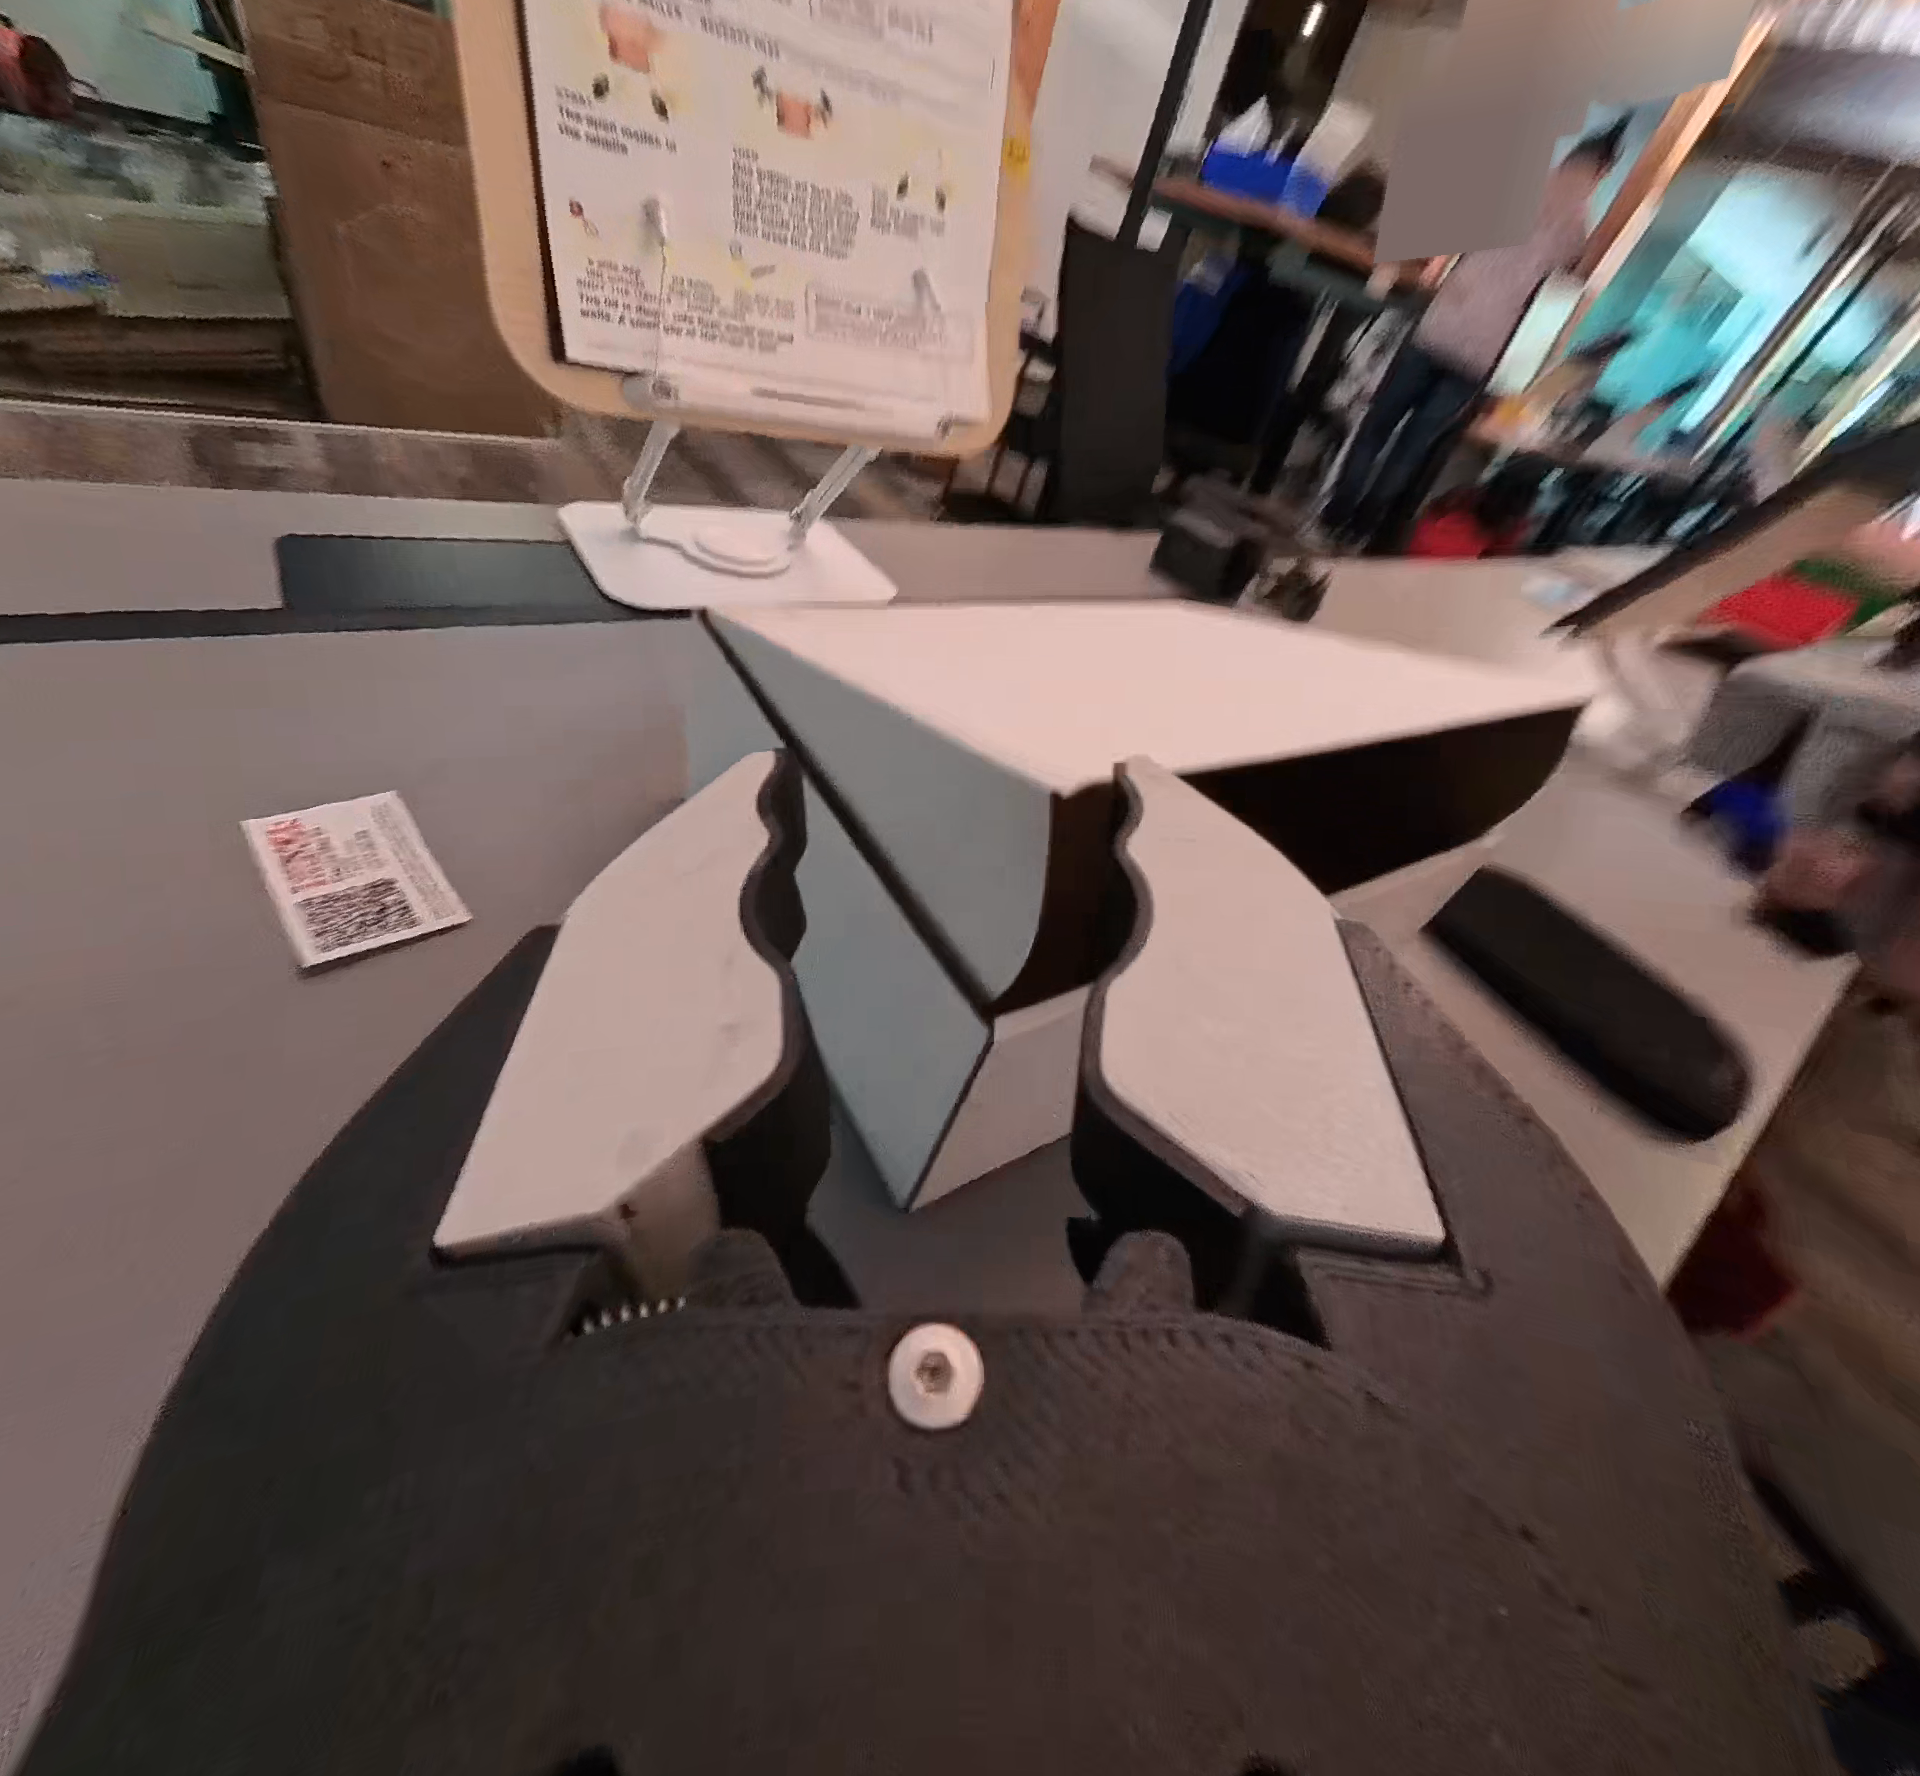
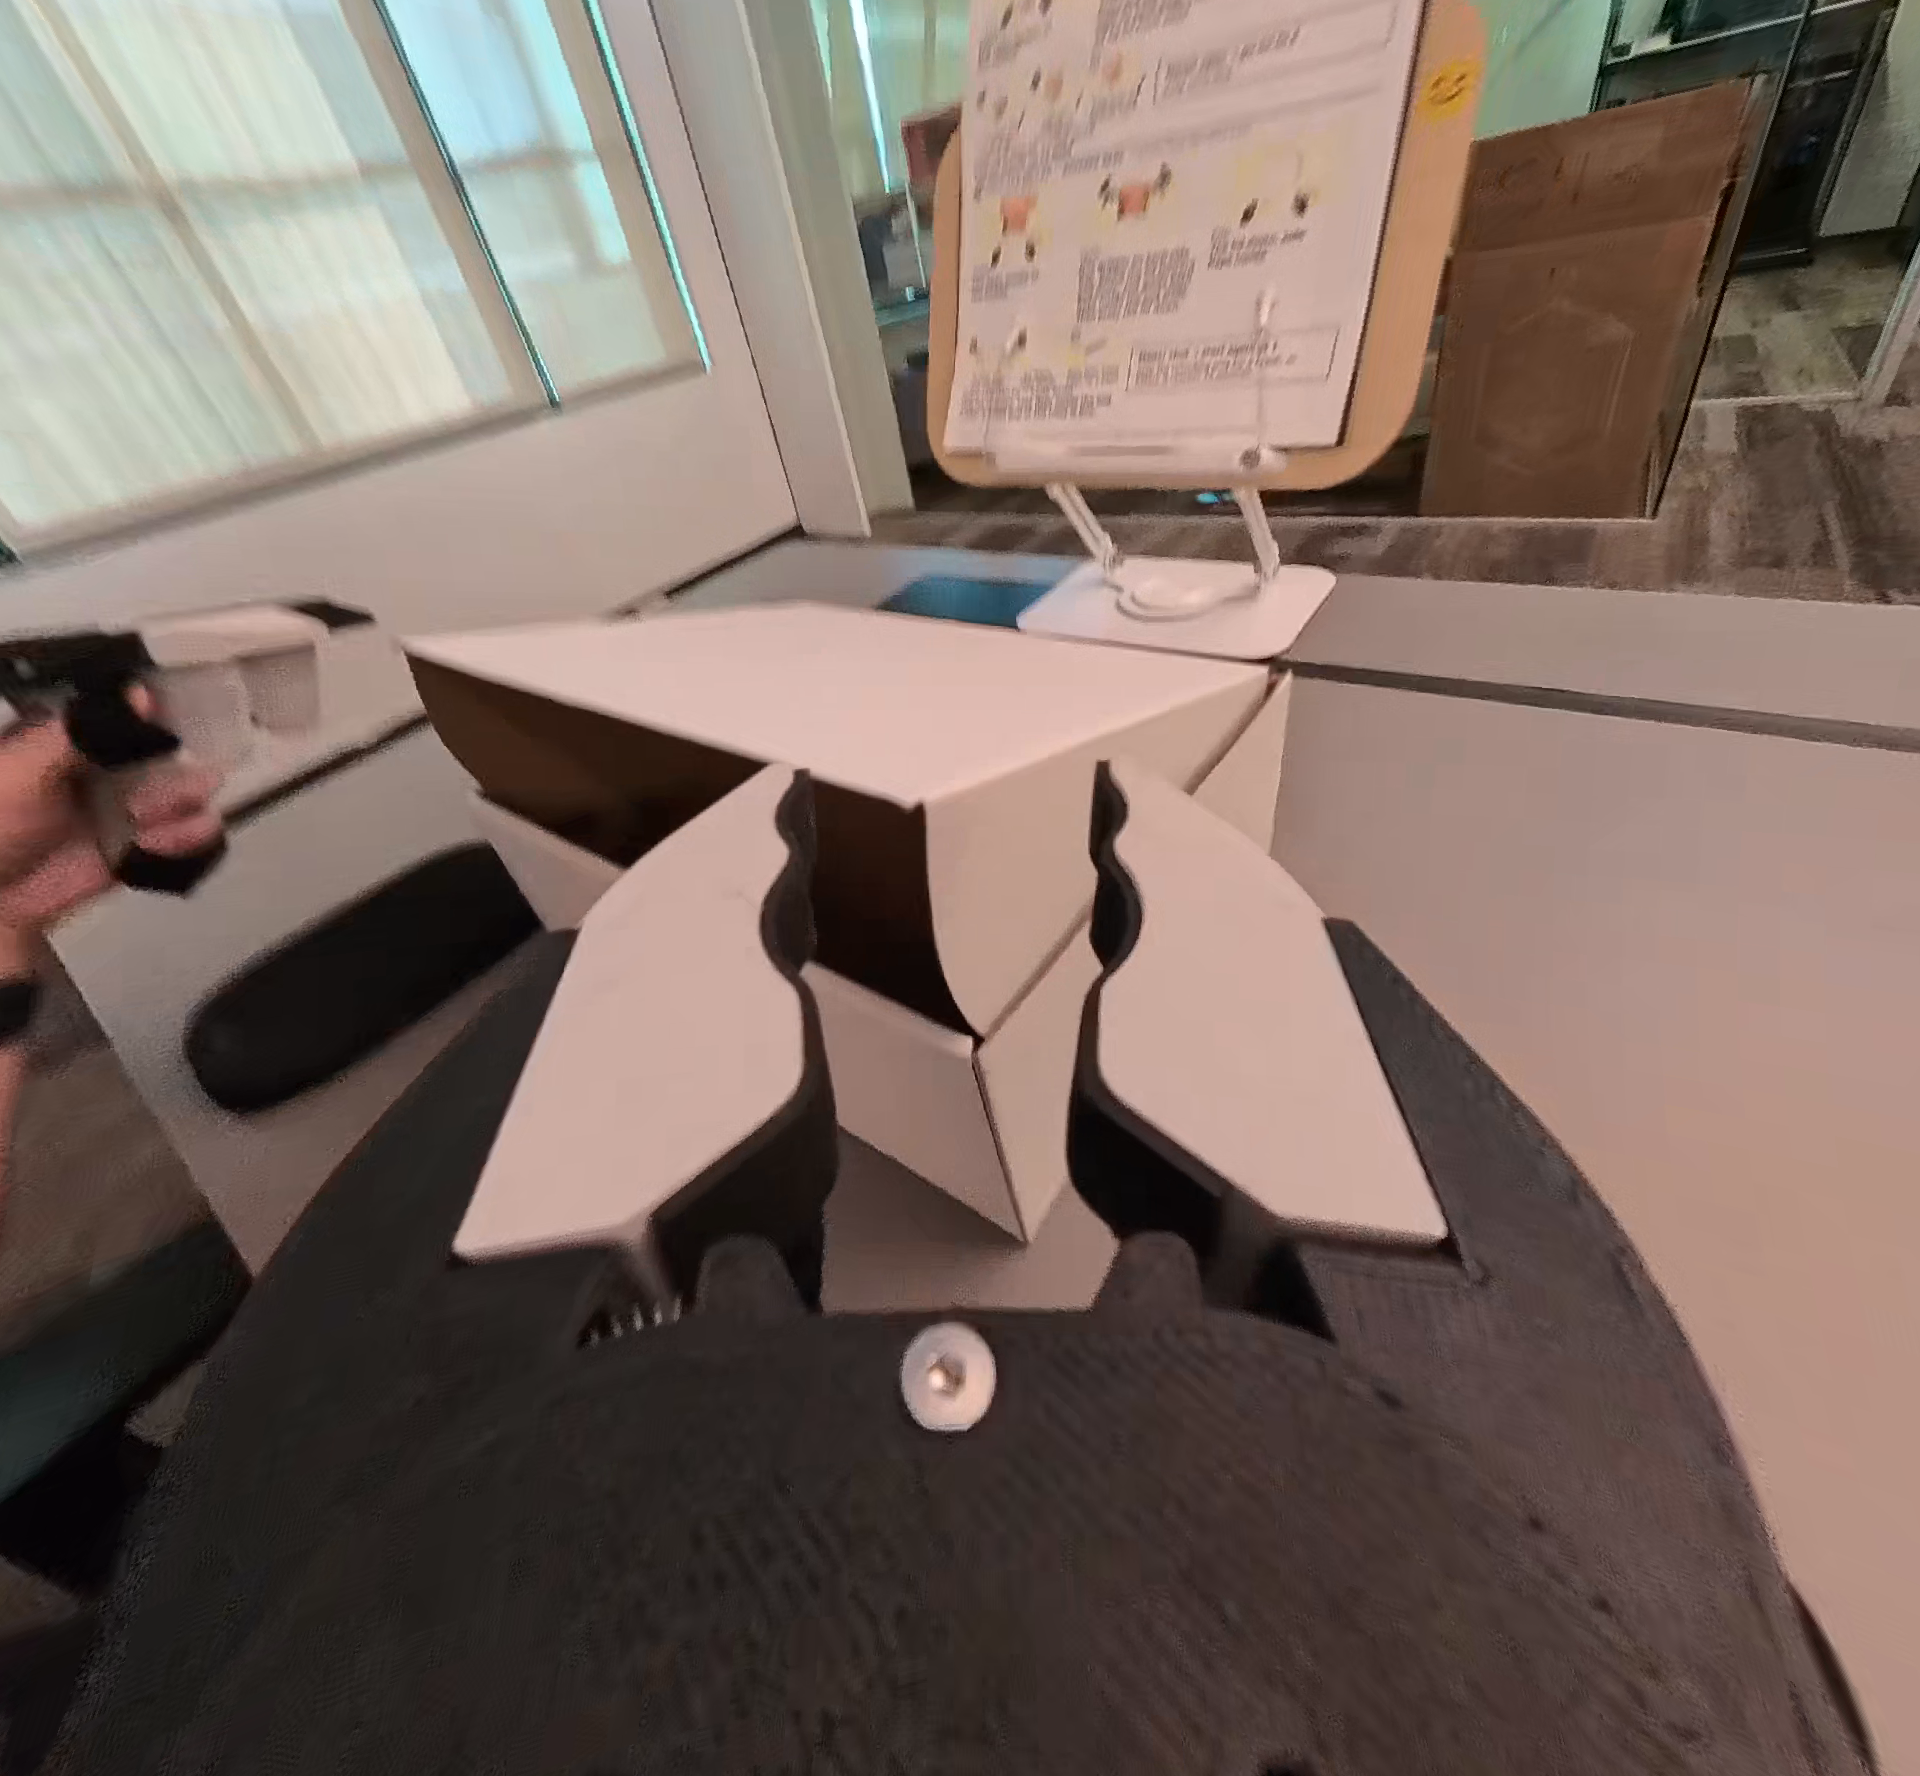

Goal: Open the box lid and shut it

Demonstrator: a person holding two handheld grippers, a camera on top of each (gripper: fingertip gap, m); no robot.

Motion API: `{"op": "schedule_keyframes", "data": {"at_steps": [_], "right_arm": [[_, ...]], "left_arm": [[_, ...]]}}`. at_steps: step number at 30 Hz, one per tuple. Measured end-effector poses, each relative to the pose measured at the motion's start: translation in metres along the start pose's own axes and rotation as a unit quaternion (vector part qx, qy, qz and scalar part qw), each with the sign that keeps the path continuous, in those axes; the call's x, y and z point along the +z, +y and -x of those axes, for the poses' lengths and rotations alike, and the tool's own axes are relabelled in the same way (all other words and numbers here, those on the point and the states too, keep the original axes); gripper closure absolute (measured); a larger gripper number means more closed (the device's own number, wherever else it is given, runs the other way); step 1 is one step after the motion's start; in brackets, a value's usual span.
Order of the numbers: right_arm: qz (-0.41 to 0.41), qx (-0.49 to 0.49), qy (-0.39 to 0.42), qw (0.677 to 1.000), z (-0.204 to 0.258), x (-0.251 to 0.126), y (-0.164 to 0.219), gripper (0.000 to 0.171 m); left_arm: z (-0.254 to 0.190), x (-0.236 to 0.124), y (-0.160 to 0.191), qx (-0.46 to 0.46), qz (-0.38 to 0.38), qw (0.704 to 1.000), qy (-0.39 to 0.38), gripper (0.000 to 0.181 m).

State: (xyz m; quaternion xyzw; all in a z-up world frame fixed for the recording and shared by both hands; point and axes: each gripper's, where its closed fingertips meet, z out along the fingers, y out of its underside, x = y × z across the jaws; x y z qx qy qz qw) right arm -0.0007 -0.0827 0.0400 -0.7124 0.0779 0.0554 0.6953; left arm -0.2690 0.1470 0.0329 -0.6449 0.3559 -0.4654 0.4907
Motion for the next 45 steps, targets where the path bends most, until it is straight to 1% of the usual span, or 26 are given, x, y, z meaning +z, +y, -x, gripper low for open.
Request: {"op": "schedule_keyframes", "data": {"at_steps": [1, 3, 4, 6, 8, 10, 11, 12, 14, 15, 16, 18, 21, 24, 29, 32, 34, 38, 45], "right_arm": [[-0.017, 0.025, -0.007, 1.0, -0.003, -0.002, -0.006, 0.117], [-0.042, 0.076, -0.029, 0.996, -0.007, 0.0, -0.015, 0.115], [-0.05, 0.104, -0.035, 0.993, -0.012, 0.003, -0.017, 0.113], [-0.034, 0.143, -0.044, 0.988, -0.02, 0.018, -0.013, 0.107], [-0.006, 0.173, -0.057, 0.983, -0.029, 0.037, -0.005, 0.104], [0.021, 0.189, -0.084, 0.978, -0.04, 0.056, -0.002, 0.1], [0.033, 0.191, -0.08, 0.978, -0.054, 0.065, -0.002, 0.1], [0.042, 0.183, -0.063, 0.98, -0.072, 0.074, -0.002, 0.101], [0.068, 0.174, -0.042, 0.981, -0.101, 0.093, 0.004, 0.1], [0.093, 0.197, -0.044, 0.975, -0.11, 0.103, 0.013, 0.098], [0.119, 0.225, -0.055, 0.965, -0.113, 0.114, 0.022, 0.094], [0.159, 0.291, -0.087, 0.939, -0.113, 0.134, 0.036, 0.089], [0.191, 0.35, -0.106, 0.911, -0.112, 0.157, 0.045, 0.085], [0.233, 0.337, -0.084, 0.908, -0.116, 0.17, 0.057, 0.084], [0.266, 0.341, -0.094, 0.896, -0.109, 0.179, 0.057, 0.085], [0.293, 0.338, -0.102, 0.889, -0.103, 0.179, 0.064, 0.087], [0.289, 0.353, -0.119, 0.882, -0.095, 0.182, 0.062, 0.088], [0.288, 0.351, -0.117, 0.884, -0.095, 0.183, 0.063, 0.088], [0.263, 0.367, -0.133, 0.882, -0.096, 0.18, 0.061, 0.088]], "left_arm": [[0.001, -0.003, -0.009, -0.03, -0.018, 0.999, 0.016, 0.123], [0.006, -0.004, -0.022, -0.083, -0.045, 0.994, 0.047, 0.116], [0.01, 0.0, -0.025, -0.103, -0.045, 0.992, 0.054, 0.113], [0.015, 0.014, -0.022, -0.132, -0.022, 0.988, 0.077, 0.109], [0.018, 0.032, -0.019, -0.159, 0.012, 0.982, 0.106, 0.104], [0.037, 0.05, -0.031, -0.151, 0.014, 0.982, 0.108, 0.112], [0.053, 0.061, -0.037, -0.139, 0.014, 0.986, 0.093, 0.118], [0.068, 0.072, -0.038, -0.124, 0.027, 0.989, 0.08, 0.117], [0.088, 0.099, -0.025, -0.133, 0.088, 0.984, 0.083, 0.108], [0.091, 0.112, -0.015, -0.153, 0.122, 0.975, 0.103, 0.103], [0.092, 0.124, -0.007, -0.183, 0.147, 0.963, 0.129, 0.098], [0.092, 0.144, 0.006, -0.241, 0.182, 0.938, 0.168, 0.098], [0.099, 0.167, 0.025, -0.265, 0.224, 0.924, 0.161, 0.092], [0.093, 0.177, 0.036, -0.282, 0.263, 0.907, 0.17, 0.089], [0.083, 0.185, 0.047, -0.266, 0.306, 0.898, 0.173, 0.09], [0.076, 0.19, 0.047, -0.273, 0.307, 0.892, 0.187, 0.092], [0.071, 0.194, 0.049, -0.28, 0.309, 0.889, 0.189, 0.092], [0.07, 0.193, 0.053, -0.24, 0.323, 0.898, 0.177, 0.094], [0.069, 0.193, 0.053, -0.233, 0.317, 0.902, 0.177, 0.093]]}}
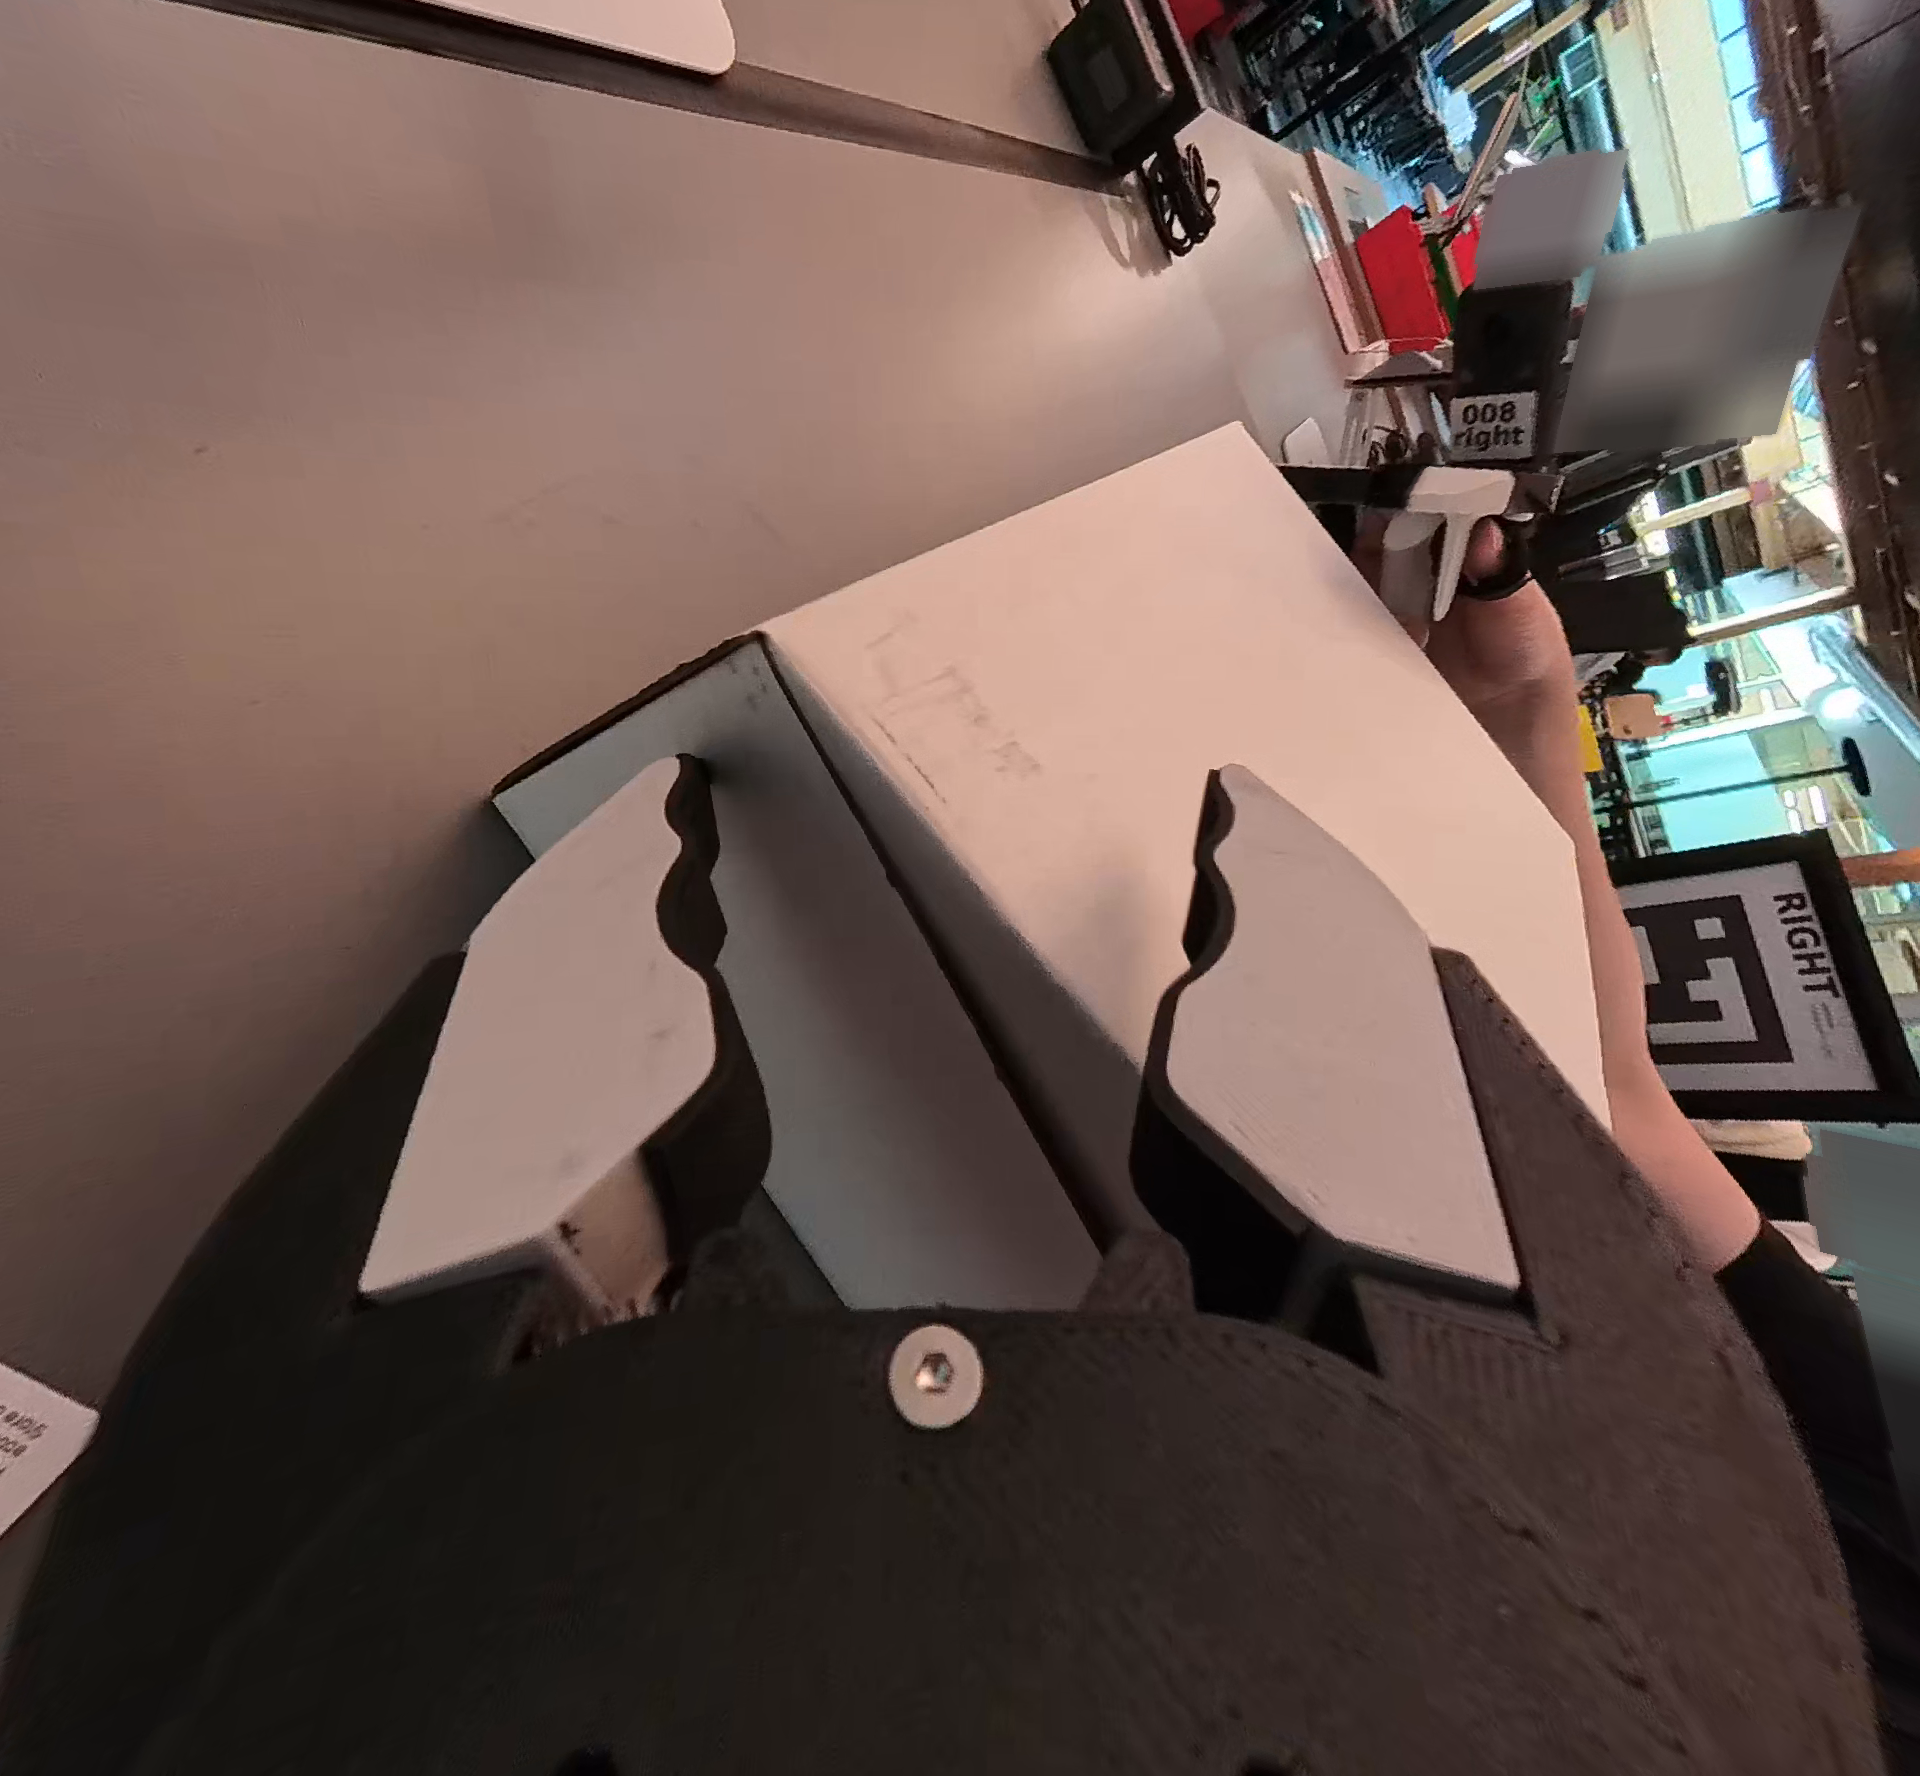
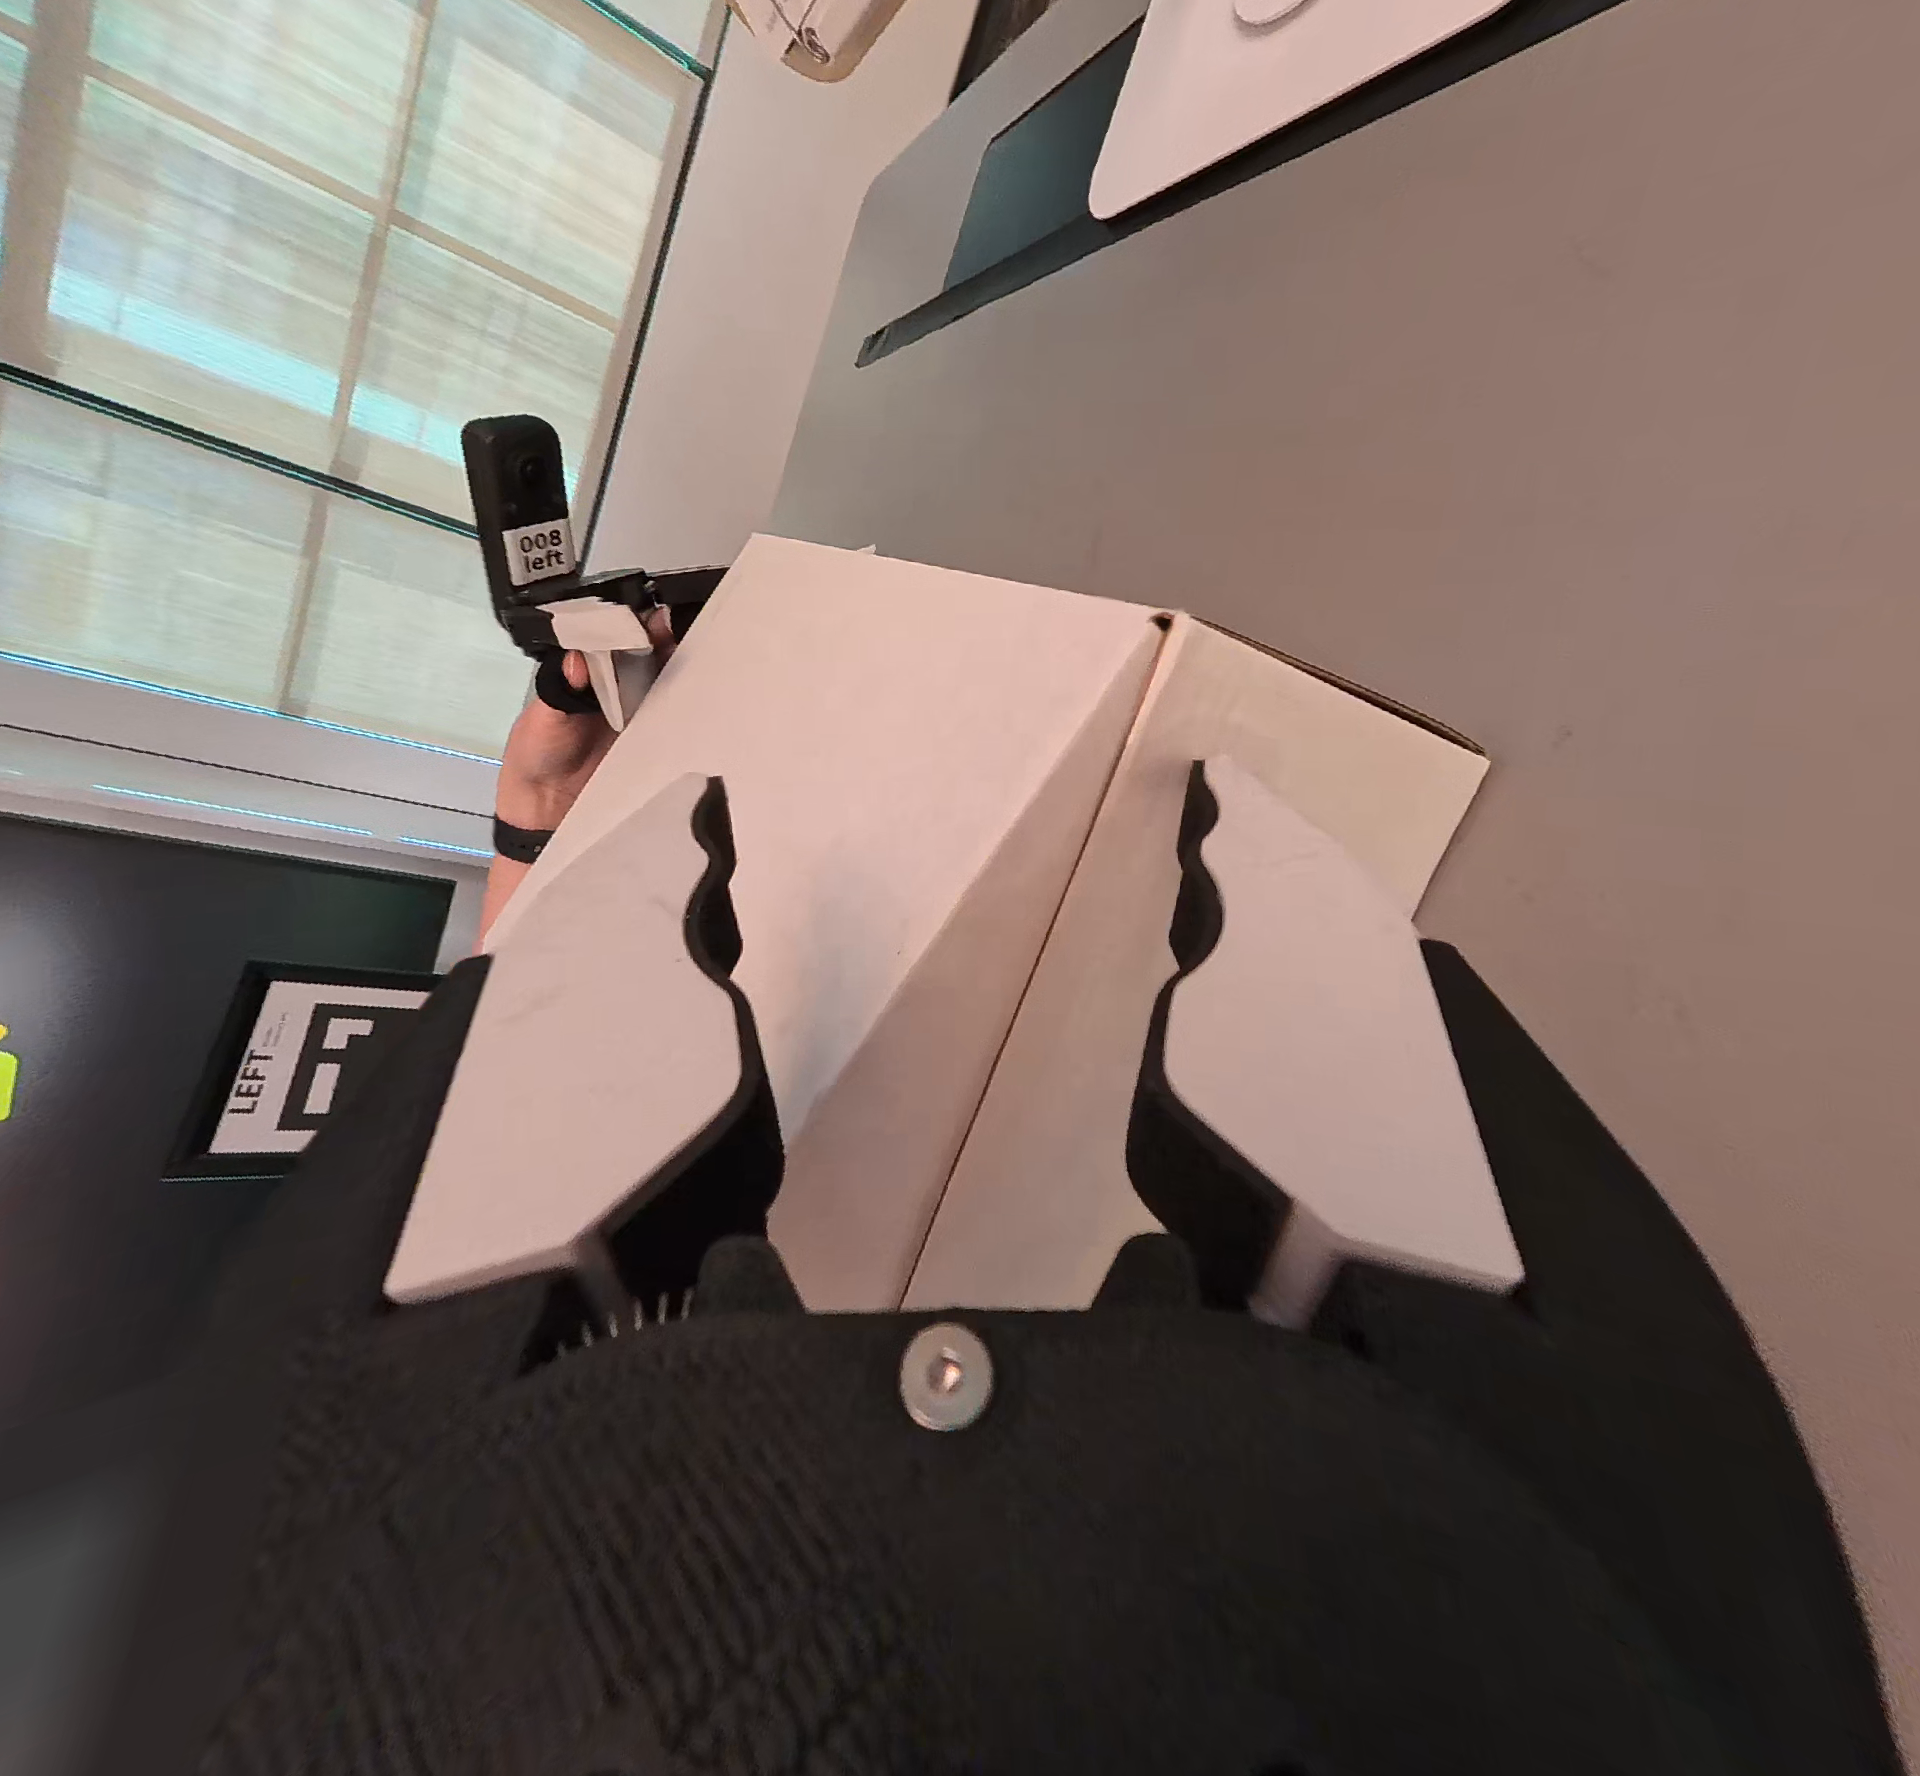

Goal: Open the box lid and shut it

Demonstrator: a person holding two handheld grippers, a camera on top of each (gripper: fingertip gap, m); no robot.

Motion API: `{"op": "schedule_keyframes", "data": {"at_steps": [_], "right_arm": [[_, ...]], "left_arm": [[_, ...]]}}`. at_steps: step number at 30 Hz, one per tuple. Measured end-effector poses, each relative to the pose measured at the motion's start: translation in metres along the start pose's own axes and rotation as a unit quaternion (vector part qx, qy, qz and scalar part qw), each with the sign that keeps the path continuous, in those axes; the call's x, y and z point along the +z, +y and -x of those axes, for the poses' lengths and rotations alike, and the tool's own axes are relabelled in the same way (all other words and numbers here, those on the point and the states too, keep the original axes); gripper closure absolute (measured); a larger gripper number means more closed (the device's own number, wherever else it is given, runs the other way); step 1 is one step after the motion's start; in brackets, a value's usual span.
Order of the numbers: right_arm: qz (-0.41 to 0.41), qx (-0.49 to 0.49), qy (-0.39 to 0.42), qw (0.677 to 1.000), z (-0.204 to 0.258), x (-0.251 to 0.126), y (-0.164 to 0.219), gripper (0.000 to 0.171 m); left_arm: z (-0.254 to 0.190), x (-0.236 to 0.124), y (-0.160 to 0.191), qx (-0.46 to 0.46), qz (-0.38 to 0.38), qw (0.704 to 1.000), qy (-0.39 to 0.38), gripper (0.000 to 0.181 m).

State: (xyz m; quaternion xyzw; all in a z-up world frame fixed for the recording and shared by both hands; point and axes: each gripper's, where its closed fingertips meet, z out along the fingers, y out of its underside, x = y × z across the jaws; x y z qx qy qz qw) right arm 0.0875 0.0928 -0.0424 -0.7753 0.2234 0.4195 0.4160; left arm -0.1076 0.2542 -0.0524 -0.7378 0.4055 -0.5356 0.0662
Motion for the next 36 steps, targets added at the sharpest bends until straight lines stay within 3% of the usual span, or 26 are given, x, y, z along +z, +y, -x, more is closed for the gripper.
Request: {"op": "schedule_keyframes", "data": {"at_steps": [10, 14, 21, 29, 36], "right_arm": [[-0.019, 0.001, -0.047, 0.999, 0.002, -0.011, 0.006, 0.088], [-0.01, -0.024, -0.035, 0.999, 0.005, -0.022, 0.019, 0.088], [-0.015, -0.068, -0.01, 0.998, 0.016, -0.051, 0.055, 0.087], [-0.041, -0.106, -0.042, 0.993, 0.05, -0.071, 0.093, 0.085], [-0.147, -0.184, -0.039, 0.971, 0.072, -0.102, 0.104, 0.085]], "left_arm": [[-0.004, -0.017, 0.012, -0.031, -0.046, 0.994, 0.093, 0.095], [-0.011, -0.032, 0.028, -0.017, -0.056, 0.994, 0.098, 0.095], [-0.045, -0.056, 0.074, 0.044, -0.054, 0.994, 0.08, 0.09], [-0.087, -0.086, 0.11, 0.121, -0.11, 0.985, 0.062, 0.081], [-0.1, -0.106, 0.154, 0.202, -0.187, 0.961, -0.022, 0.083]]}}
